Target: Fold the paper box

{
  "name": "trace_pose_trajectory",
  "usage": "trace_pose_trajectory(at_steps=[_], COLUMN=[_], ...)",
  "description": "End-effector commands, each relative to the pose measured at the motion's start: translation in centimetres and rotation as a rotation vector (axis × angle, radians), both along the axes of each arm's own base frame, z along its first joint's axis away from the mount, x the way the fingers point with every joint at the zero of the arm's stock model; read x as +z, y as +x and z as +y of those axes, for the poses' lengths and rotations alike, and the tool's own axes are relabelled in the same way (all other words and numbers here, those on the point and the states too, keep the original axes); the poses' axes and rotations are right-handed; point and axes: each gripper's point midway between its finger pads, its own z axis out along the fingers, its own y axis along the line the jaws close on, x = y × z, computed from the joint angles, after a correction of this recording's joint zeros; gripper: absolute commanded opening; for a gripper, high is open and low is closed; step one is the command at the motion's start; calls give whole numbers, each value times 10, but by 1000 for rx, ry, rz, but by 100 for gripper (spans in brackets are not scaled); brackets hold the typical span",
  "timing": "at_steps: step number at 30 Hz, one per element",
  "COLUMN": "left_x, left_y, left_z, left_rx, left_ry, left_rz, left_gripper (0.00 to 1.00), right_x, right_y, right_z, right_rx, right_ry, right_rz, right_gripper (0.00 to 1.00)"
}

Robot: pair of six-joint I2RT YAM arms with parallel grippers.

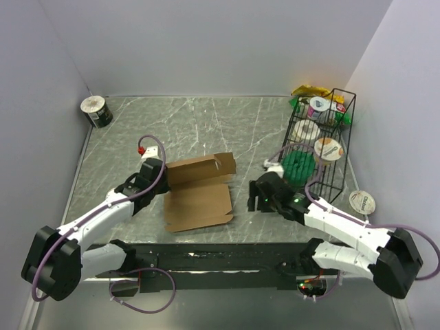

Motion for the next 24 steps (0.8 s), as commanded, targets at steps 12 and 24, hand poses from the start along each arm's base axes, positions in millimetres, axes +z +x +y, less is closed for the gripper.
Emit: trace_pose_trajectory(at_steps=[12,24], left_x=[16,20], left_y=[-2,8], left_z=[-9,-18], left_rx=[-22,-50], left_ry=[-75,-76], left_rz=[-53,-60], left_gripper=[17,16], right_x=[88,-10], right_y=[28,-50], right_z=[111,84], right_rx=[201,227], right_ry=[131,130], right_rz=[-173,26], right_gripper=[79,83])
